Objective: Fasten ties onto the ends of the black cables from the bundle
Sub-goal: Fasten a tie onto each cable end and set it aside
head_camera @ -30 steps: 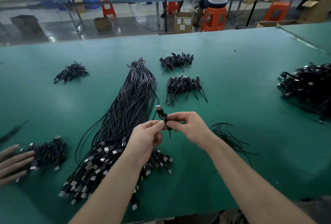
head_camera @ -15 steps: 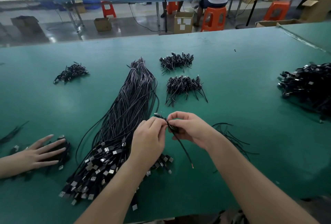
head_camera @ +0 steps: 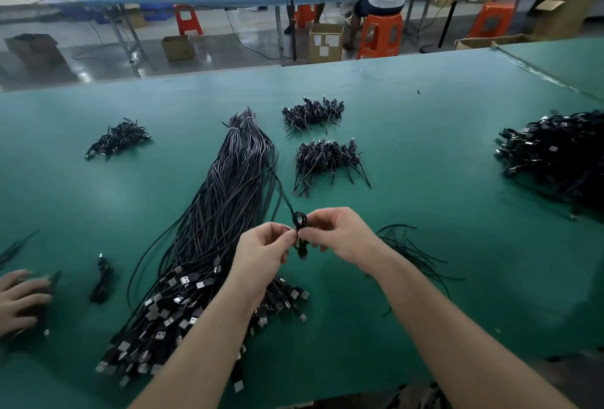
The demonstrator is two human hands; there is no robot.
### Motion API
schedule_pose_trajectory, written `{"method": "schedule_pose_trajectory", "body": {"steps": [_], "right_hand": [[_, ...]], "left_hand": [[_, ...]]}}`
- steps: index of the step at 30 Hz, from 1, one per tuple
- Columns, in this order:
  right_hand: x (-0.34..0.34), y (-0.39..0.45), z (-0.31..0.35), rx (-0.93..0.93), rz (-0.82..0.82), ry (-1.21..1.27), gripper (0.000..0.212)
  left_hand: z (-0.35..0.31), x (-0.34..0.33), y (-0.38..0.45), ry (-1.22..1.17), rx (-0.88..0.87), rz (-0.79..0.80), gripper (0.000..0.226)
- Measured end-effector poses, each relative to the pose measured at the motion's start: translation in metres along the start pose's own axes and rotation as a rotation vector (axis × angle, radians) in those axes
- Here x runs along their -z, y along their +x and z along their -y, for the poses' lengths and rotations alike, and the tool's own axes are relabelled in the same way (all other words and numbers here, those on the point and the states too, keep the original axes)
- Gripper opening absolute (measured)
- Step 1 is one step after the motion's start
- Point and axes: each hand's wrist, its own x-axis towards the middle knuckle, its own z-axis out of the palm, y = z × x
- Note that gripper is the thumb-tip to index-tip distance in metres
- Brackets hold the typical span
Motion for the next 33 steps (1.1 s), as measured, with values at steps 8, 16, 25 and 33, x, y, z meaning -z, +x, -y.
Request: {"method": "schedule_pose_trajectory", "body": {"steps": [8, 16, 25, 33], "right_hand": [[-0.005, 0.001, 0.0, -0.217, 0.002, 0.222, 0.018], [-0.006, 0.0, -0.005, -0.037, 0.093, 0.175, 0.023], [-0.004, 0.0, -0.014, 0.044, -0.032, 0.027, 0.011], [-0.002, -0.004, -0.012, -0.012, -0.018, 0.061, 0.01]], "left_hand": [[-0.003, 0.0, -0.011, 0.731, -0.732, -0.11, 0.005], [-0.007, -0.003, -0.002, 0.065, 0.019, -0.036, 0.016], [-0.007, -0.001, -0.001, -0.058, 0.103, 0.065, 0.014], [-0.003, -0.003, -0.001, 0.143, -0.019, 0.032, 0.014]]}}
